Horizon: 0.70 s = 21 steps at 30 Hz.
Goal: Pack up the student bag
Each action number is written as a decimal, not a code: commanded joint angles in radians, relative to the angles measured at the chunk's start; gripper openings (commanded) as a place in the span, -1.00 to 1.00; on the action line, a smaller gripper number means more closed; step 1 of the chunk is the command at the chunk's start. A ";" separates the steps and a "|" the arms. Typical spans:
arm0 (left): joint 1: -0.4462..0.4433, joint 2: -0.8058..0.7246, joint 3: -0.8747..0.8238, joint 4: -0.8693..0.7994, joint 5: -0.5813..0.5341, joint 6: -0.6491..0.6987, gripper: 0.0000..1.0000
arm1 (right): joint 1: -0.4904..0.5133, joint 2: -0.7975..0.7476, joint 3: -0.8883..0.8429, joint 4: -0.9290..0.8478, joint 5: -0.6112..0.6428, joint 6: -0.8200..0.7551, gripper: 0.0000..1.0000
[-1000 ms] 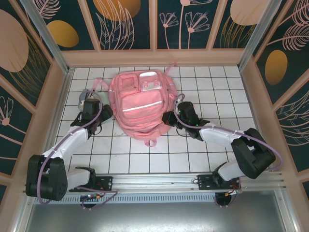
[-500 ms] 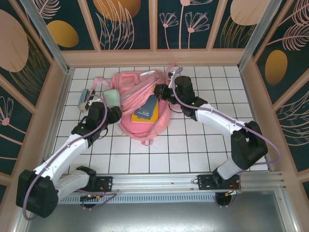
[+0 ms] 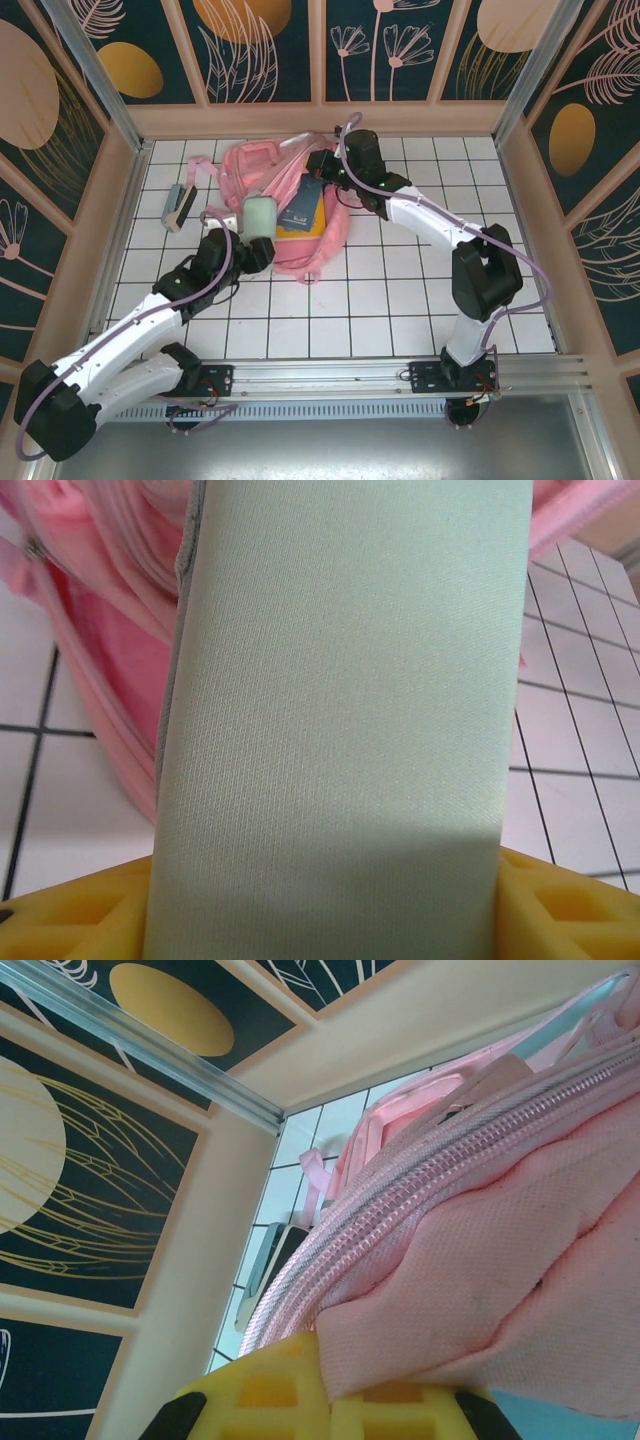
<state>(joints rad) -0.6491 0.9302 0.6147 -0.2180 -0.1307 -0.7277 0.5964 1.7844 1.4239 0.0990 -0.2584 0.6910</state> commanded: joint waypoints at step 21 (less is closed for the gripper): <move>-0.109 0.357 0.147 0.140 -0.114 -0.029 0.07 | 0.038 -0.233 -0.220 0.138 0.017 0.024 -1.00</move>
<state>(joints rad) -0.7586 1.2415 0.7006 -0.1452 -0.1703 -0.7330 0.6155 1.6558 1.2327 0.1230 -0.2455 0.7029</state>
